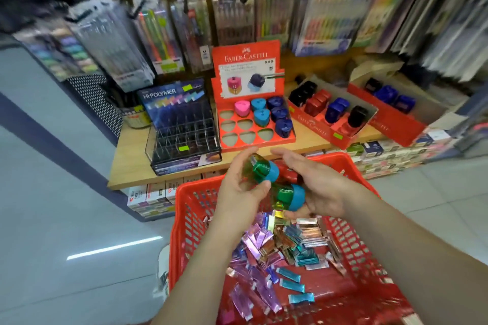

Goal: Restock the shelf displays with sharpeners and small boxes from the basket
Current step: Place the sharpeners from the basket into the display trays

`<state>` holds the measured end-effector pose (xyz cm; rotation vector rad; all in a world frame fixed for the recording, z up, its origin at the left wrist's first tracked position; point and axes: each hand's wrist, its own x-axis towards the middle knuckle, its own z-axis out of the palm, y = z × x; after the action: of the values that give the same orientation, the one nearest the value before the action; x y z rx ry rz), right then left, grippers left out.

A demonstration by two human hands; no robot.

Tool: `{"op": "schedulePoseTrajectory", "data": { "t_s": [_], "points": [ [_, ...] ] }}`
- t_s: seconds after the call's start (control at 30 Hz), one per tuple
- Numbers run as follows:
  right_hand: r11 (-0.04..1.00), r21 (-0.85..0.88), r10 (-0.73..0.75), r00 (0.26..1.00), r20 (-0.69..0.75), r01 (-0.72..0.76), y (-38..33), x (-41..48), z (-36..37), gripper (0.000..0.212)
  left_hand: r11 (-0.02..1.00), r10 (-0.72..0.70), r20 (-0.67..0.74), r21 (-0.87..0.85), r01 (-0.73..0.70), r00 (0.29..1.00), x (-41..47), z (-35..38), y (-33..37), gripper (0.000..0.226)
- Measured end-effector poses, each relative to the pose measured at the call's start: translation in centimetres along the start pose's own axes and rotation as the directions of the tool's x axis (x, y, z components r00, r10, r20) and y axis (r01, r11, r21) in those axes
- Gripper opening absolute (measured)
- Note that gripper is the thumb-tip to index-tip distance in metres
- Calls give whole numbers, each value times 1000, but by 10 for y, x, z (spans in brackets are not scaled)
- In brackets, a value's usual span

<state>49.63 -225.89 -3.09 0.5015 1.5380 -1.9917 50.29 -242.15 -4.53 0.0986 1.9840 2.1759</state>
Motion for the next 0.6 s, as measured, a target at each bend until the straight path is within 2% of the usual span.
{"op": "schedulePoseTrajectory", "data": {
  "t_s": [0.17, 0.27, 0.43, 0.53, 0.6],
  "points": [
    [1000, -17, -2, 995, 98, 4, -32, -18, 11, 43, 986, 96, -1, 137, -95, 995, 10, 15, 23, 51],
    [993, -96, -48, 989, 137, 62, -48, -21, 8, 39, 974, 123, 51, 187, -130, 991, 17, 17, 37, 42],
    [979, -170, -93, 988, 124, 113, -74, -10, -13, 29, 981, 95, 122, 158, -114, 988, 39, 9, 55, 51],
    [948, -250, -177, 979, 105, 198, -87, 4, -22, 28, 982, 87, 81, 159, -99, 993, 56, 8, 59, 58],
    [924, -281, -239, 966, 103, 259, -92, 15, -25, 28, 979, 98, 34, 174, -103, 995, 69, 10, 58, 53]
  ]
}}
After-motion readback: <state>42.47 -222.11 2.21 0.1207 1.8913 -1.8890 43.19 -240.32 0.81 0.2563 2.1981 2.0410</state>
